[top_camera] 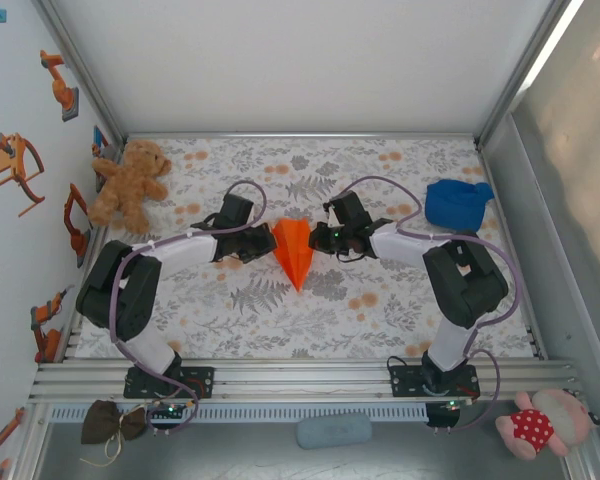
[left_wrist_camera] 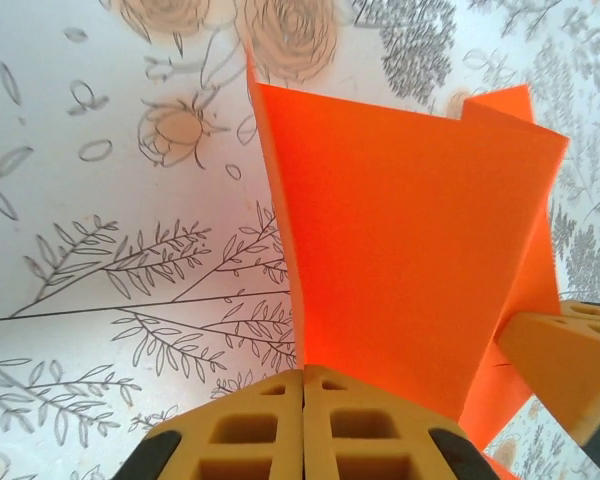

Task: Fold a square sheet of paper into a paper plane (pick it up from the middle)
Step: Move the paper plane to the top-center of the table.

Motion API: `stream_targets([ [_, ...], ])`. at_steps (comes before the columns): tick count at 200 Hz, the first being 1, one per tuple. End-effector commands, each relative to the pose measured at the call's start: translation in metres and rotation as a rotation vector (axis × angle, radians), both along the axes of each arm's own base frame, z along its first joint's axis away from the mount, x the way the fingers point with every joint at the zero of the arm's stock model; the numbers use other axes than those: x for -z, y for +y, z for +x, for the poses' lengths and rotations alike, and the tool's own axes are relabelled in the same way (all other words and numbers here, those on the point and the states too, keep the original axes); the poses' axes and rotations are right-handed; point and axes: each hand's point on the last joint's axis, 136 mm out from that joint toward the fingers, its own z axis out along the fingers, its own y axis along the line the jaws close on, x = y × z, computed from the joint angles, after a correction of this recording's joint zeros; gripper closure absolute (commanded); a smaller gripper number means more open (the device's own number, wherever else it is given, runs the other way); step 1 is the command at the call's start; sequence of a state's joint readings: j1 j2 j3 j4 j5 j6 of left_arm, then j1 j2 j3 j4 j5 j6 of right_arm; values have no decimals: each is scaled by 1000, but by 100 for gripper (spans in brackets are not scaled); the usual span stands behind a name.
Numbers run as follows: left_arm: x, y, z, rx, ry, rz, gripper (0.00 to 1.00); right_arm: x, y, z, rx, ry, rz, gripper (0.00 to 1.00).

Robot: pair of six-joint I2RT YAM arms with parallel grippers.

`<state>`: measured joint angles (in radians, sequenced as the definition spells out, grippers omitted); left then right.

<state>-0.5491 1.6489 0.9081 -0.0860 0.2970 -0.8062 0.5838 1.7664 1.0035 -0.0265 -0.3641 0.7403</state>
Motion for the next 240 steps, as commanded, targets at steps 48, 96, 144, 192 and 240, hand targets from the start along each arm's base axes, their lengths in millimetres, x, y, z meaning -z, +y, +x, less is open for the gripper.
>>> stream_targets([
  [48, 26, 22, -14, -44, 49, 93, 90, 14, -3, 2, 20, 34, -23, 100],
  [96, 37, 21, -17, -35, 67, 94, 84, 34, 0, -5, 6, 89, -8, 100],
  [144, 39, 26, -19, -26, 74, 131, 78, 34, 3, -5, 3, 95, 9, 100],
  [192, 4, 27, -23, -34, 23, 121, 67, 32, 4, -5, 0, 95, 13, 100],
  [240, -20, 7, -45, -33, -30, 87, 69, 31, 4, -6, -1, 96, 19, 100],
])
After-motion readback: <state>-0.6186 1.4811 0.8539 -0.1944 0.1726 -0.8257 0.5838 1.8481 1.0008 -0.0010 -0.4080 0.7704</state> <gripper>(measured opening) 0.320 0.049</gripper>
